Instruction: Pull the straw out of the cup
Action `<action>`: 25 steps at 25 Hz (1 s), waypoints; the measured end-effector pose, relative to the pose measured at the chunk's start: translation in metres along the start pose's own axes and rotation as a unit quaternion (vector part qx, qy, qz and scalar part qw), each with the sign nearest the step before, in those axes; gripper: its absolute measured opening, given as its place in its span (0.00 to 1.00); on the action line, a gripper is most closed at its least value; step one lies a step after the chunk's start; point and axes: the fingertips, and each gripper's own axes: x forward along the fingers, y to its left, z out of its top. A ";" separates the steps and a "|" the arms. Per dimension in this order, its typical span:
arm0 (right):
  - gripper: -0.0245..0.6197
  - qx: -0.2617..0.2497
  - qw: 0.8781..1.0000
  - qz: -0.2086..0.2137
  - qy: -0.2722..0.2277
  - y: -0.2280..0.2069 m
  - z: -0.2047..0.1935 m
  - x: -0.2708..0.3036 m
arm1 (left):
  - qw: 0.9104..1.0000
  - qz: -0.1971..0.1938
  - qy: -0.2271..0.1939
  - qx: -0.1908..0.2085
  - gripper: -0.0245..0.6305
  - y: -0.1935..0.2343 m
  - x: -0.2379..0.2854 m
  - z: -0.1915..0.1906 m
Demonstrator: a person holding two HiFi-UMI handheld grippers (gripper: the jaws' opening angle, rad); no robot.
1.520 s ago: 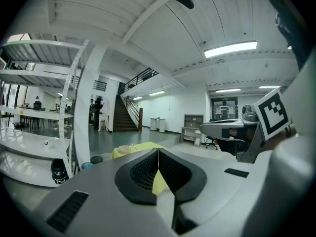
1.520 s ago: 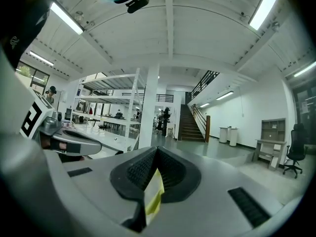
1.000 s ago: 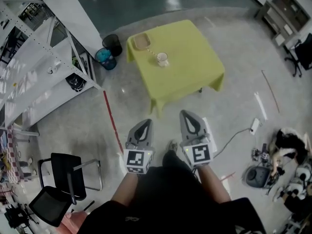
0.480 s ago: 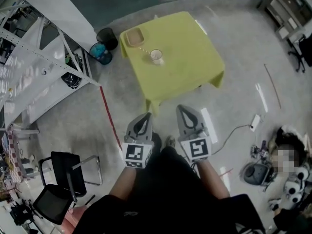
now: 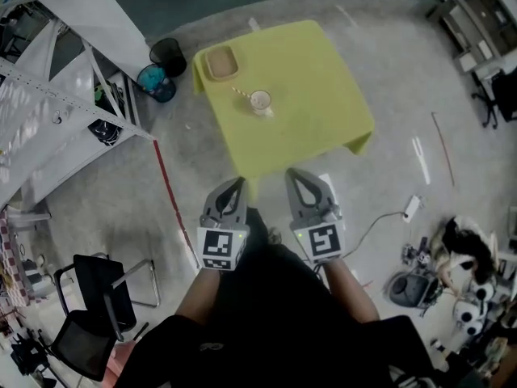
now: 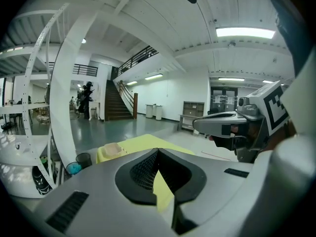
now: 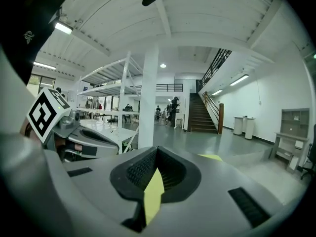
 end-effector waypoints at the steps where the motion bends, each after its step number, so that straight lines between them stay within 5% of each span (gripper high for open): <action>1: 0.06 -0.003 1.000 0.001 0.005 -0.001 0.001 0.010 | 1.000 -0.003 0.000 -0.002 0.10 0.008 0.006 0.002; 13: 0.06 -0.041 0.995 0.003 0.093 -0.004 -0.001 0.112 | 0.999 -0.022 0.002 -0.037 0.10 0.098 0.048 0.004; 25: 0.06 -0.136 0.977 0.052 0.157 -0.010 -0.016 0.184 | 0.997 0.015 0.014 -0.075 0.10 0.146 0.063 -0.001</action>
